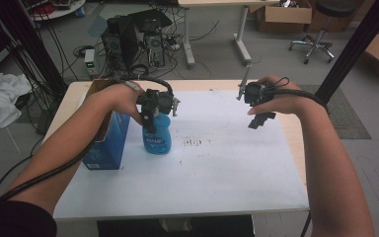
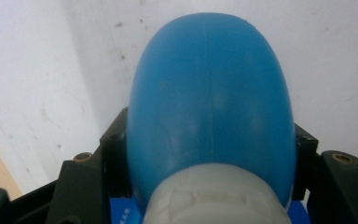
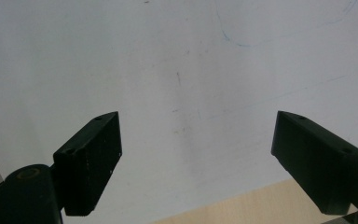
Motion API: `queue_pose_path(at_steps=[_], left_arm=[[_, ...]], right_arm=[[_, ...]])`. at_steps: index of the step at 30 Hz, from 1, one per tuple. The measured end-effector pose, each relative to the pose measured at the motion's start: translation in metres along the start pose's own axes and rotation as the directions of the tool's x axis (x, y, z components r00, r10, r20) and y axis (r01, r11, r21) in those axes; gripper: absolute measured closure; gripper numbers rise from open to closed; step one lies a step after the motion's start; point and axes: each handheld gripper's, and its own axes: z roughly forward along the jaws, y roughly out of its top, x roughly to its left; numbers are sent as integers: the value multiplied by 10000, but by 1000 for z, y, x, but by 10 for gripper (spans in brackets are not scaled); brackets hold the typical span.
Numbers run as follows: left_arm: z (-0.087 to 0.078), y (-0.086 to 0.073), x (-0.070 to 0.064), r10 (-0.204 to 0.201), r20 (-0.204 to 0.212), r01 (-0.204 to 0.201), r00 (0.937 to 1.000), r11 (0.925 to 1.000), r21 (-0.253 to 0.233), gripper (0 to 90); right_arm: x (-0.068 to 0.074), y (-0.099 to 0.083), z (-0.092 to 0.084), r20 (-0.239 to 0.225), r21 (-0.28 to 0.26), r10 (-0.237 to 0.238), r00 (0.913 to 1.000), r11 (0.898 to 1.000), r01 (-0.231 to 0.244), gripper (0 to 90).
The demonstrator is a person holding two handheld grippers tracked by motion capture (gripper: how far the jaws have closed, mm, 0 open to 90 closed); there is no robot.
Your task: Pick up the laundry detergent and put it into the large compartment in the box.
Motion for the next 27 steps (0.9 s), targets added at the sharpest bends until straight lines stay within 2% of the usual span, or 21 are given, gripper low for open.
queue_pose_path(at_steps=[2, 4, 9, 11, 14, 18, 21, 22, 24, 25, 26, 27], left_arm=[[-6, -1, 1, -523, 105, 524, 9986, 9986, -48, 381], [-12, -3, 2, -1148, 299, 1151, 9929, 9933, -86, 381], [-28, -6, 0, -1916, 414, 1931, 9806, 9805, -355, 381], [-33, -5, 0, -2237, 389, 2250, 9739, 9738, -328, 381], [-41, -3, -1, -2805, 323, 2813, 9593, 9594, -211, 381], [-54, -1, -2, -3903, 229, 3904, 9204, 9206, -24, 380], [-63, 0, -3, -4674, 138, 4674, 8839, 8840, 47, 381], [-66, -1, -3, -4861, 135, 4861, 8738, 8739, 45, 381], [-72, -4, -3, -5367, 303, 5368, 8432, 8437, 33, 381], [-75, -7, -3, -5536, 361, 5539, 8320, 8326, 26, 381], [-78, -9, -3, -5752, 420, 5756, 8170, 8177, 20, 381], [-82, -11, -3, -6015, 467, 6020, 7975, 7985, 38, 380]], right_arm=[[1, 0, 0, 15, -38, -2, 10000, 10000, 2, 163], [1, 0, -1, 17, -60, -39, 10000, 10000, 39, 163], [1, 0, 0, 15, -130, -151, 9999, 9998, 151, 163], [1, 1, 0, 40, -130, -227, 9997, 9997, 228, 163], [0, 3, 1, 40, -283, -345, 9994, 9990, 346, 163], [0, 5, 5, 26, -334, -581, 9983, 9978, 581, 163], [0, 7, 6, -23, -372, -720, 9974, 9967, 719, 163], [0, 7, 7, -32, -391, -739, 9973, 9965, 737, 164], [0, 8, 7, -45, -351, -853, 9963, 9958, 851, 164], [0, 9, 7, -40, -379, -887, 9961, 9954, 885, 164], [0, 9, 7, -32, -372, -943, 9955, 9949, 941, 164], [1, 10, 8, -34, -412, -973, 9953, 9944, 971, 164]])
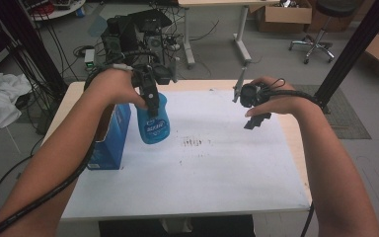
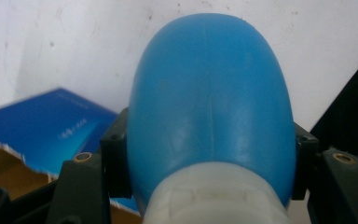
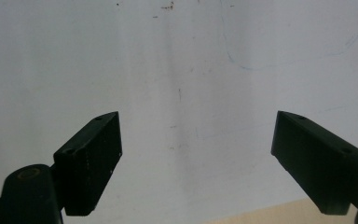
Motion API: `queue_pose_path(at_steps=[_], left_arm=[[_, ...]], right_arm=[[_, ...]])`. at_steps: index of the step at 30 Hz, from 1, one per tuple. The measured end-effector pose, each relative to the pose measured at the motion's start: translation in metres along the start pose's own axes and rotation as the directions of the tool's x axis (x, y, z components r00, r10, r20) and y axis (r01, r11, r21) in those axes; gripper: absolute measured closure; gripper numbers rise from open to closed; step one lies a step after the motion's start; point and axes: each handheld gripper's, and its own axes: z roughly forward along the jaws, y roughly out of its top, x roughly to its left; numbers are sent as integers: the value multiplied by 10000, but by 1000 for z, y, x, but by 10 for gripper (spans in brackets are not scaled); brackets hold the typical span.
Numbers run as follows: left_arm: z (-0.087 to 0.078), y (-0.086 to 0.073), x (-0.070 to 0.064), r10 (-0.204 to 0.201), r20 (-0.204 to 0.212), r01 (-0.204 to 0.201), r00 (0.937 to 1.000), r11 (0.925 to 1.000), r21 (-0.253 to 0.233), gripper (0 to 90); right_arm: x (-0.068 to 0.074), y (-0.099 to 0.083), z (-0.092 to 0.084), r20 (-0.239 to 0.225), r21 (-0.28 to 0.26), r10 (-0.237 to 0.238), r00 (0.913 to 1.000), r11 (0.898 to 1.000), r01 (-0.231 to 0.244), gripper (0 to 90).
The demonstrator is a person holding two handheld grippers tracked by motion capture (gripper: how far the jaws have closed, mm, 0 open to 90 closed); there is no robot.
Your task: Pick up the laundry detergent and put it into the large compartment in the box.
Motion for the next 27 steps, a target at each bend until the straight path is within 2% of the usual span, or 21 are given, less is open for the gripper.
queue_pose_path(at_steps=[2, 5, 7, 10, 13, 15, 16, 17, 19, 21, 27], left_arm=[[-7, -3, 1, -499, 19, 499, 9988, 9988, -7, 381], [-18, -8, 3, -1382, 127, 1383, 9903, 9904, -17, 380], [-25, -11, 4, -1920, 242, 1921, 9811, 9814, -28, 380], [-34, -17, 5, -2640, 410, 2644, 9636, 9644, -50, 380], [-42, -22, 6, -3146, 482, 3152, 9480, 9490, -56, 380], [-48, -25, 8, -3550, 584, 3549, 9331, 9348, 121, 381], [-52, -26, 9, -3826, 597, 3823, 9220, 9239, 160, 380], [-56, -27, 9, -3959, 535, 3956, 9167, 9183, 167, 381], [-64, -30, 10, -4326, 438, 4323, 9005, 9016, 173, 380], [-71, -35, 12, -4725, 361, 4721, 8806, 8813, 195, 381], [-90, -52, 23, -5581, 323, 5574, 8292, 8298, 281, 381]], right_arm=[[0, 1, 0, 20, 32, -69, 10000, 10000, 69, 164], [2, 3, 0, 22, 31, -149, 9999, 9999, 149, 165], [3, 4, -1, 26, 57, -227, 9997, 9997, 227, 165], [6, 7, -1, 27, 83, -392, 9992, 9992, 392, 165], [8, 8, -1, 60, 71, -466, 9989, 9989, 465, 165], [10, 9, -1, 55, 79, -555, 9984, 9984, 555, 165], [11, 10, -1, 65, 83, -616, 9981, 9981, 615, 165], [12, 11, 0, 56, 98, -622, 9980, 9980, 621, 165], [12, 12, 1, 41, 167, -660, 9978, 9977, 659, 165], [13, 14, 2, 21, 165, -715, 9974, 9973, 715, 165], [16, 16, 0, 75, 109, -808, 9967, 9967, 807, 165]])
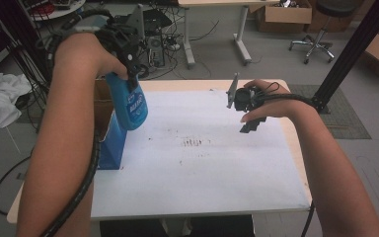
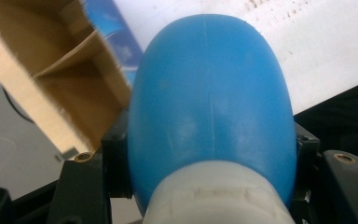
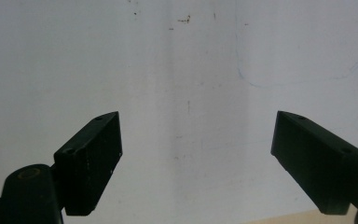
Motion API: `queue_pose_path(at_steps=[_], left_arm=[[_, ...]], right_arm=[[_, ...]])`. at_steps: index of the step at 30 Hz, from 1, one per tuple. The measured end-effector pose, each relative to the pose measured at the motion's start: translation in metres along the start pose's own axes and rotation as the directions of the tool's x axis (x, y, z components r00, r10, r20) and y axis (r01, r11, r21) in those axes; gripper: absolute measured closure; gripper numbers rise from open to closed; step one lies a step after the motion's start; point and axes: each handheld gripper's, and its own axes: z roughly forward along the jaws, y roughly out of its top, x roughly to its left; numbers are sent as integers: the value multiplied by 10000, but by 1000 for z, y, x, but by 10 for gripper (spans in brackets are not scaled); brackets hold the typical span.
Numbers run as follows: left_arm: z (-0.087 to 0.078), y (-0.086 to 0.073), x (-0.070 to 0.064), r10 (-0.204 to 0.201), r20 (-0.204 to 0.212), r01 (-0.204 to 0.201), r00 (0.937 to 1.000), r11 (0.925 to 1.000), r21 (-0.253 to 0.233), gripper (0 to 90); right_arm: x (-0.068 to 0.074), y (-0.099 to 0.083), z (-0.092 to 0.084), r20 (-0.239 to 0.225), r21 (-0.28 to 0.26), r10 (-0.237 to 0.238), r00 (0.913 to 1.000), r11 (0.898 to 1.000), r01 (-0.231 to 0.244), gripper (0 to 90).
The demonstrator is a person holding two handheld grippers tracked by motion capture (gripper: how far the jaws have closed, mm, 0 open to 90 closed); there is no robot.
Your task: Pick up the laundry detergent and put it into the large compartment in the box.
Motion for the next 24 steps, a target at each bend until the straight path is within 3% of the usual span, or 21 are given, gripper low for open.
queue_pose_path(at_steps=[4, 9, 15, 24], left_arm=[[-16, -9, 18, -759, 48, 760, 9971, 9966, -310, 380], [-27, -20, 39, -1771, -157, 1763, 9841, 9834, -417, 380], [-27, -29, 56, -2402, -222, 2396, 9705, 9705, -263, 380], [-27, -40, 74, -3498, -101, 3496, 9368, 9368, -155, 380]], right_arm=[[3, 1, 0, 24, 65, -116, 9999, 9999, 115, 165], [4, 3, 0, 47, 38, -163, 9999, 9999, 163, 165], [1, 4, 3, -20, 94, -145, 9999, 9999, 145, 165], [-2, 6, 5, -57, 43, -188, 9998, 9998, 188, 165]])
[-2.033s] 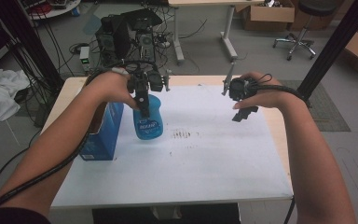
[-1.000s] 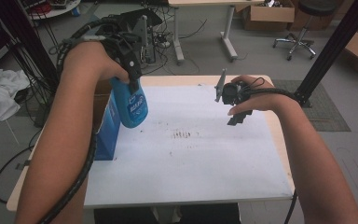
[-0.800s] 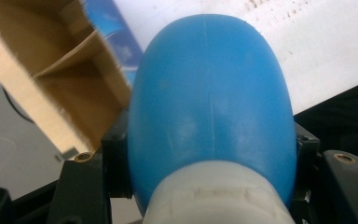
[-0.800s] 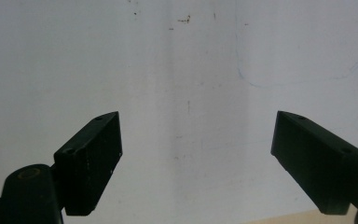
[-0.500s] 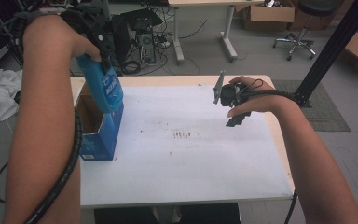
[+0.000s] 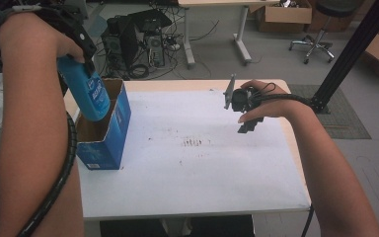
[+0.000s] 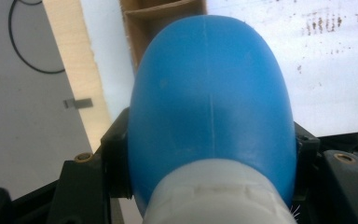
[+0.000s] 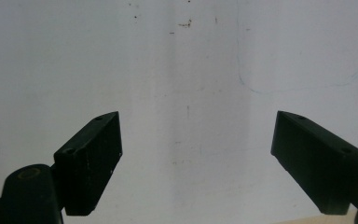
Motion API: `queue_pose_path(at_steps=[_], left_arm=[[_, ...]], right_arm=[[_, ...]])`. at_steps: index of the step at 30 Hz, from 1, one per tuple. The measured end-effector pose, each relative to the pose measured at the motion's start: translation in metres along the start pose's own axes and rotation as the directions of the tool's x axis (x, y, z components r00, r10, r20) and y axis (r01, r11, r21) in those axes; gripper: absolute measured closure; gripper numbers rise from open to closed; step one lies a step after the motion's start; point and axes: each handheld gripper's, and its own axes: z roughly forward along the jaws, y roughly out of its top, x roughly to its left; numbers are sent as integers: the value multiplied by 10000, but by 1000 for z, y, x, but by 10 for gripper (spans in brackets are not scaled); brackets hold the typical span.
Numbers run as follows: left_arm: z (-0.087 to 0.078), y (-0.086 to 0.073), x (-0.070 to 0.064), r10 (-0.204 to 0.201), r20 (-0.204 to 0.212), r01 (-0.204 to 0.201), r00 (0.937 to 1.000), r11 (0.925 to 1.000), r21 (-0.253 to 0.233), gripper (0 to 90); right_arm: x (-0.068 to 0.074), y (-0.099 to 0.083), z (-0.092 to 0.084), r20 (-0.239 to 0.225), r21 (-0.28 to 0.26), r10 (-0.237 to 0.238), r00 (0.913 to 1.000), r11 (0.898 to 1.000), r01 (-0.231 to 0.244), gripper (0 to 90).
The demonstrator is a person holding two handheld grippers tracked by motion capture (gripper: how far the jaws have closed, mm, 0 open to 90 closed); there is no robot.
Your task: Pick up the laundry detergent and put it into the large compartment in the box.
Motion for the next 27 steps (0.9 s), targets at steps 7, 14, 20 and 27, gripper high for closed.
queue_pose_path(at_steps=[7, 14, 20, 27], left_arm=[[1, -1, 9, -525, -40, 525, 9986, 9986, -84, 380], [11, -1, 19, -867, -208, 867, 9960, 9962, -12, 380], [26, 0, 26, -998, -96, 998, 9950, 9950, 28, 380], [44, 4, 25, -883, -88, 884, 9961, 9960, 126, 380]], right_arm=[[-2, 1, 2, -23, -62, -68, 10000, 10000, 68, 165], [-2, 1, 2, -9, -55, -103, 9999, 9999, 103, 165], [-1, 0, 2, -3, -53, -72, 10000, 10000, 72, 165], [-1, -1, 0, 13, -119, -52, 10000, 9999, 52, 165]])
